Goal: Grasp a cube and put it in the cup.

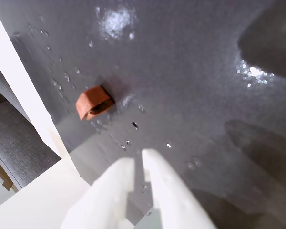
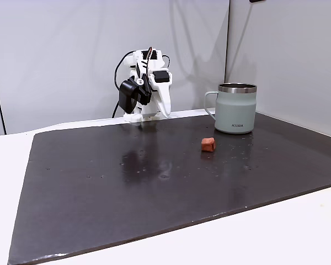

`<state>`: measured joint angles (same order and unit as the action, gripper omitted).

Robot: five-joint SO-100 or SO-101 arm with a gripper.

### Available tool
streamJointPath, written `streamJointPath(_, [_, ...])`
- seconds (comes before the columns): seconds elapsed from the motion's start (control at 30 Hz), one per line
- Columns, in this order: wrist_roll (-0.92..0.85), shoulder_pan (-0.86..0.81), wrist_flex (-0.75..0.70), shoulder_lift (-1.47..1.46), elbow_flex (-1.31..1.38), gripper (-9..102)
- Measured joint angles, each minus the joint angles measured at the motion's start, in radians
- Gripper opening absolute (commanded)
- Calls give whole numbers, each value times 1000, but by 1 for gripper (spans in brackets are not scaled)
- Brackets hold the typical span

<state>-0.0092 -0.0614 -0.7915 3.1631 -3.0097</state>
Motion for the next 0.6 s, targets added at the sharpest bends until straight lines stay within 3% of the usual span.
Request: streamJointPath(0.6, [8, 5, 0, 0, 0, 0])
